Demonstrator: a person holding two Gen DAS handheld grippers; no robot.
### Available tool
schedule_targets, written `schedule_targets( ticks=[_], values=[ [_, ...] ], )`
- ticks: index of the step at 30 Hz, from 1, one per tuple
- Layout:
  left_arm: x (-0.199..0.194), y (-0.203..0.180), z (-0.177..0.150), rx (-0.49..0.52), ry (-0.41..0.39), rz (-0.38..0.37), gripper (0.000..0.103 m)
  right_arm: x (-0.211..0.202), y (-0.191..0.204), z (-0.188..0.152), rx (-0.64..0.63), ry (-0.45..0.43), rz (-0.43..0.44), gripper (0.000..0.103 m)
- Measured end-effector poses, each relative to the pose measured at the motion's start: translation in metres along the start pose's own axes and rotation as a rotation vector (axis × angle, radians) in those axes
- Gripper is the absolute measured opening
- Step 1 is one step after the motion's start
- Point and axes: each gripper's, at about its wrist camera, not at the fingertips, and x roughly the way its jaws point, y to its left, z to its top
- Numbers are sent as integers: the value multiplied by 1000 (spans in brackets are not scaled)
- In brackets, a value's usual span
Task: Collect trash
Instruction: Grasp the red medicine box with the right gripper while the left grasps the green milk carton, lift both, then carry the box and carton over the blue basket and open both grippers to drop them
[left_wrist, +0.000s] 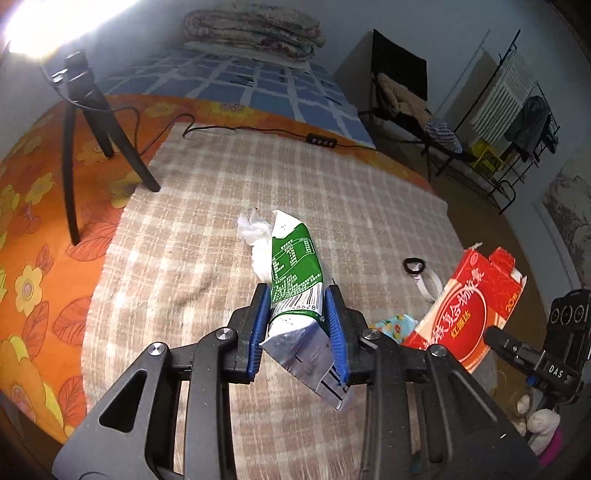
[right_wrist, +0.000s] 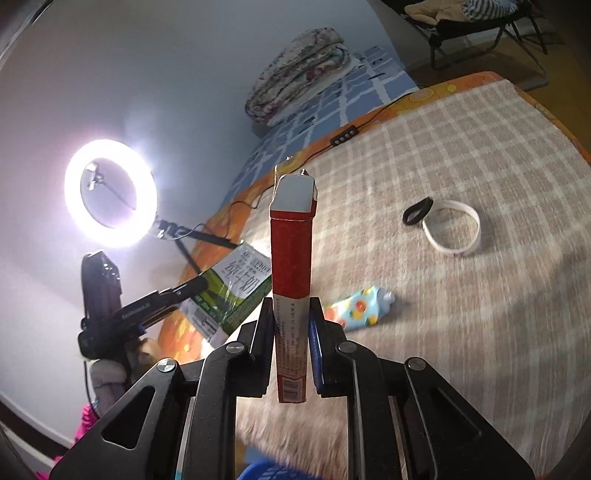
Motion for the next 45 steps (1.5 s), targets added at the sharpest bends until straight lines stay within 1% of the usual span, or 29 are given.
schedule_targets(
  ticks=[3, 9, 13, 17, 21, 24, 31, 35, 37, 41, 45],
  values=[
    [-15, -1, -8, 1, -13, -10, 30, -11, 6, -11, -17, 18, 6, 15],
    [-52, -5, -29, -2, -44, -40, 30, -27, 17, -47, -56, 95, 24, 15],
    [-75, -9, -47, -2, -60, -56, 30, -34, 23, -83, -67, 170, 48, 15],
    [-99, -11, -71, 12, -76, -55, 30, -38, 28, -120, -80, 244, 59, 15],
    [-116, -9, -96, 15, -73, -62, 30, -34, 26, -161, -53, 332, 77, 15],
    [-127, -7, -114, 11, -64, -73, 30, -30, 22, -184, -27, 366, 78, 15],
    [-138, -11, -151, 32, -34, -72, 30, -13, 8, -218, 20, 448, 52, 15],
    [-139, -12, -162, 32, -19, -79, 30, -3, 4, -230, 36, 490, 44, 16],
    [-140, -14, -166, 35, -13, -80, 30, 1, 5, -238, 29, 519, 38, 19],
    [-140, -16, -173, 39, 3, -85, 30, 5, 6, -247, 5, 560, 5, 19],
    [-138, -16, -181, 39, 22, -89, 30, 7, 2, -249, 9, 577, -8, 20]
  ],
)
